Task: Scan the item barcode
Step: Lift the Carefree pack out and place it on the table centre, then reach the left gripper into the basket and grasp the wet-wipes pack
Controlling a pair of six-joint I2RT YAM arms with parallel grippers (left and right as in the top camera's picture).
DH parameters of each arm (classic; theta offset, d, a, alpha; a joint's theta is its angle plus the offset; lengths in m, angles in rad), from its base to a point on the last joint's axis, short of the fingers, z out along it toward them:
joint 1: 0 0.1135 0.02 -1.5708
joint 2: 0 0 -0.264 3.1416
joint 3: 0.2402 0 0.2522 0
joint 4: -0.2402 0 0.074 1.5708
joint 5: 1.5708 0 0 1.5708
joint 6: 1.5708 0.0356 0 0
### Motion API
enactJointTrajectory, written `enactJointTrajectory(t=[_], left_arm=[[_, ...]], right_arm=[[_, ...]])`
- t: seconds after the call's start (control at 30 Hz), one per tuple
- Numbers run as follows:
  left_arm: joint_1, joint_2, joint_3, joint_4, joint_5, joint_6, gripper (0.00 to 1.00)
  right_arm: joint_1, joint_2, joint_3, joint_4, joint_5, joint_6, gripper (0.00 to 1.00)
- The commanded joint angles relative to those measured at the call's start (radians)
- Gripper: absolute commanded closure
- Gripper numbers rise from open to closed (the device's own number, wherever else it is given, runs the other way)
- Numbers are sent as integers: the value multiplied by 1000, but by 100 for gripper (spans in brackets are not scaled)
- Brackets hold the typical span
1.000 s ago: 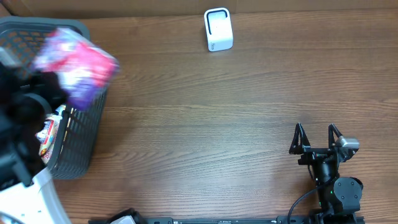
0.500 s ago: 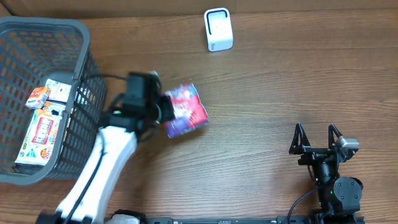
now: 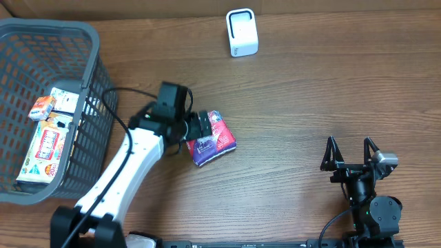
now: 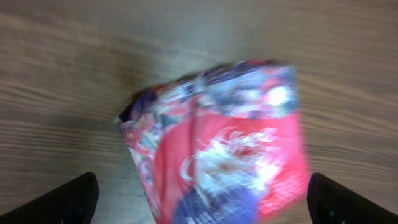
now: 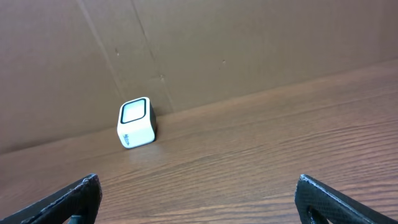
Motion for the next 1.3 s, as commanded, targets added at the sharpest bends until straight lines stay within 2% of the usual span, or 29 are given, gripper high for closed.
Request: enactJointTrajectory(t=[0.0,0.2,0.37,0.47,0.53,0.63,0.77,0.83,1.03,1.07,1.1,1.23,1.27], left_arm=[[-6,-99,221,-94,6,76,0],[-4,-138,652,-312,-100,135,0],[63,-138,950,-451,-332,146,0],[185,-138,1049,-526,-499,145,0],[281,-138,1057,-545,-542,140,0],[493,-112,1042,-591,-528,78,0],[789,-21,966,-608,-408,5,0],[873,30,922,-599,-361,-19,0],[958,208,811,-519,-303,54,1],[958,238,799,-509,-302,82,0],[956,307,772,-501,-304,163,9],[956,399,746,-460,-306,286,9],[956,423,737,-438,-306,348,8]], right_arm=[[-6,-12,-10,3,-1,8,0],[-6,-12,-10,3,-1,8,0],[-6,-12,-10,3,-1,8,0],[-6,-12,-10,3,-1,8,0],[-6,-12,-10,3,-1,8,0],[-6,-12,-10,3,-1,8,0],[-6,-12,-10,3,-1,8,0],[-6,-12,-10,3,-1,8,0],[-6,-12,-10,3,-1,8,0],[-6,-12,-10,3,-1,8,0],[-6,-12,-10,3,-1,8,0],[-6,-12,-10,3,-1,8,0],[-6,-12,-10,3,-1,8,0]])
